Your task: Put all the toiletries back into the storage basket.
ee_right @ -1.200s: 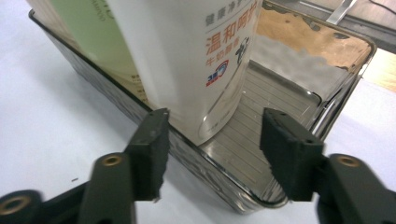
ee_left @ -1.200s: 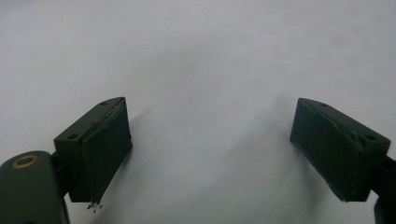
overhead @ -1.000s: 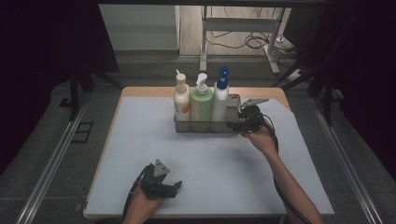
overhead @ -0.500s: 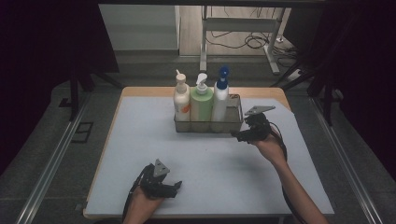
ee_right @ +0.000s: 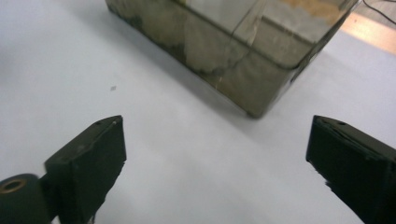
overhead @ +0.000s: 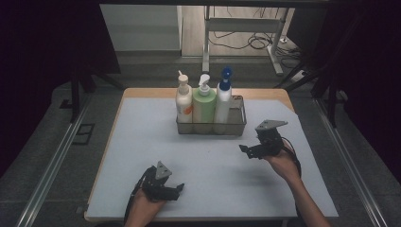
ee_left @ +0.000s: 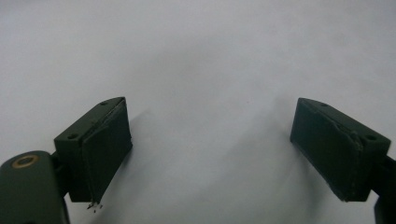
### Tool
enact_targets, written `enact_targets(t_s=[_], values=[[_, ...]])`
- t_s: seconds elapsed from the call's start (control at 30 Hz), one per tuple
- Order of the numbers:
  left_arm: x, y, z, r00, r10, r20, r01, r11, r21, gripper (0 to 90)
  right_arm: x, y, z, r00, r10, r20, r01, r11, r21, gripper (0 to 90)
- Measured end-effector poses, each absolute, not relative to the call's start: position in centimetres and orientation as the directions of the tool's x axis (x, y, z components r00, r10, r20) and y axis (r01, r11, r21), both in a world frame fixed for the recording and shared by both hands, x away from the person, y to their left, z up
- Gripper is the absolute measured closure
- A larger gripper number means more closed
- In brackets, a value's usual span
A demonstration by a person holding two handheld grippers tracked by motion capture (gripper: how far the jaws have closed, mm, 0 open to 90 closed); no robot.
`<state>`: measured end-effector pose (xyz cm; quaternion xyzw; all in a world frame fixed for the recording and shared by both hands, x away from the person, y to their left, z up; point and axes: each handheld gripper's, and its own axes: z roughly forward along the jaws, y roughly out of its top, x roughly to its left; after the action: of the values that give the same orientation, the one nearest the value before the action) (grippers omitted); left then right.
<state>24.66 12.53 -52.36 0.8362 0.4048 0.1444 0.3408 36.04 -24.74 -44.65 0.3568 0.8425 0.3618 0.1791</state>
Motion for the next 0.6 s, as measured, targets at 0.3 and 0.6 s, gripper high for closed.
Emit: enact_targets(t_s=[0.3,0.6], values=[[24.7,12.5,-52.3,0.632,0.775,-0.033,0.578,-0.442,0.686,12.0,33.3,-26.0,-47.0,-0.674,0.737,-0.049,0.49,0.496,0.717,0.0],[24.7,12.5,-52.3,0.632,0.774,-0.032,0.577,-0.443,0.686,12.0,31.7,-26.9,-49.3,-0.671,0.74,-0.038,0.515,0.503,0.694,0.0]])
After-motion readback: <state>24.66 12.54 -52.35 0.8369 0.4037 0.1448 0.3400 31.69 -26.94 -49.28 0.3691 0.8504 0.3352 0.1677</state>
